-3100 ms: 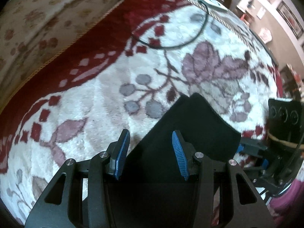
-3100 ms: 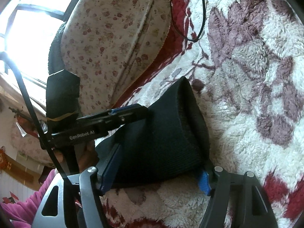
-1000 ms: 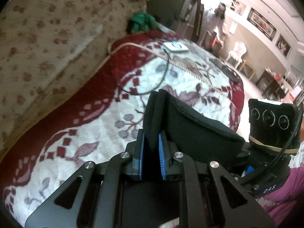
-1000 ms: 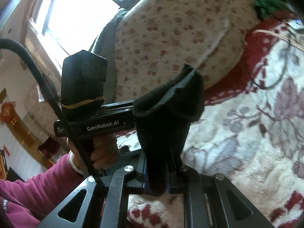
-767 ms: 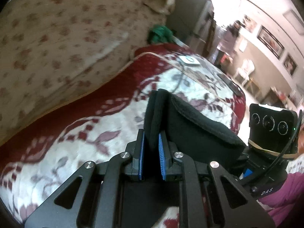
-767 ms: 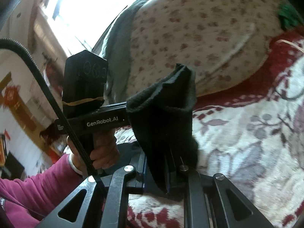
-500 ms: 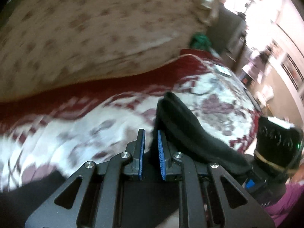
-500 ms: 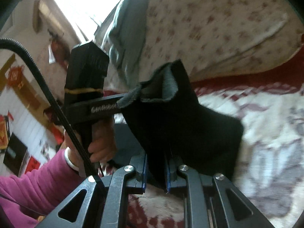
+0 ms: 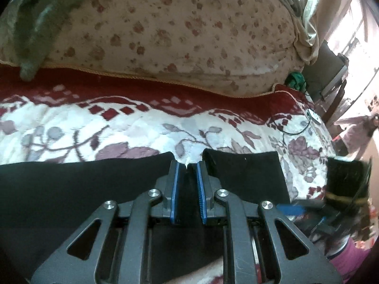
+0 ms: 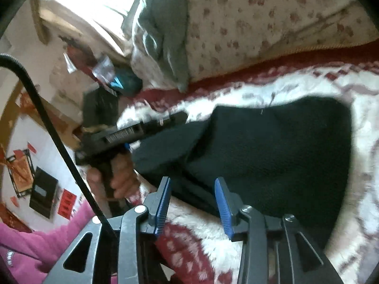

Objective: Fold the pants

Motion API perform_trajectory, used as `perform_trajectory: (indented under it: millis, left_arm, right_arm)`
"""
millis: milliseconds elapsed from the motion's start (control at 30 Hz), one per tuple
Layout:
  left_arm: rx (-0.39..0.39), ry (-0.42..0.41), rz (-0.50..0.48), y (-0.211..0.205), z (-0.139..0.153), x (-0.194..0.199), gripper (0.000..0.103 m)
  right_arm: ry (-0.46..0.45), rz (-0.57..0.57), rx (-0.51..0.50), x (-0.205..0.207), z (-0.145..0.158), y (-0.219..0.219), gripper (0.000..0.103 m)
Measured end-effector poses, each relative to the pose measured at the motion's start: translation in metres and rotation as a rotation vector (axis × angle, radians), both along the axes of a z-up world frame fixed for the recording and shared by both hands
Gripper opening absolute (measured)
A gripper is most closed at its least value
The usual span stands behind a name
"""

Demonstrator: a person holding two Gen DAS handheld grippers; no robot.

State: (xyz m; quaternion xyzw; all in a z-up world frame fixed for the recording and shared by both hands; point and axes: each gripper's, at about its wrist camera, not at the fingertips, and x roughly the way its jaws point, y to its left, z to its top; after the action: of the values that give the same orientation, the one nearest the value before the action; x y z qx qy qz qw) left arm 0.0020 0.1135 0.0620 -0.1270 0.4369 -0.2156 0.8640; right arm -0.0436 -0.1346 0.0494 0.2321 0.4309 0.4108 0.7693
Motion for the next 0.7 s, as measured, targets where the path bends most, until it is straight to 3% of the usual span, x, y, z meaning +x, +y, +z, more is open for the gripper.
perform_trajectory:
  millis: [67, 133, 167, 367, 467, 567, 700]
  left_arm:
    - [0.03, -0.006, -0.005, -0.005, 0.004, -0.01, 0.022]
    - [0.042, -0.003, -0.011, -0.012, 0.005, -0.017, 0.043]
    - [0.038, -0.002, -0.012, -0.016, 0.005, -0.019, 0.046]
    - [0.109, 0.039, 0.03, -0.044, -0.006, -0.029, 0.046]
    - [0.136, 0.075, 0.039, -0.055, -0.016, -0.028, 0.049]
    - [0.24, 0.09, 0.09, -0.066, -0.029, -0.026, 0.049]
    - [0.245, 0.064, 0.117, -0.075, -0.032, -0.03, 0.049]
  right_arm:
    - [-0.037, -0.052, 0.03, -0.007, 0.012, -0.023, 0.042]
    - [-0.046, -0.129, 0.026, -0.008, 0.019, -0.048, 0.051]
    - [-0.044, -0.166, 0.018, -0.009, 0.02, -0.059, 0.051]
    - [0.073, -0.288, 0.027, 0.005, -0.005, -0.095, 0.051]
    - [0.094, -0.278, 0.031, 0.009, -0.013, -0.093, 0.051]
    - [0.11, -0.265, 0.01, 0.02, -0.017, -0.088, 0.052]
    - [0.122, -0.261, 0.014, 0.032, -0.027, -0.086, 0.052]
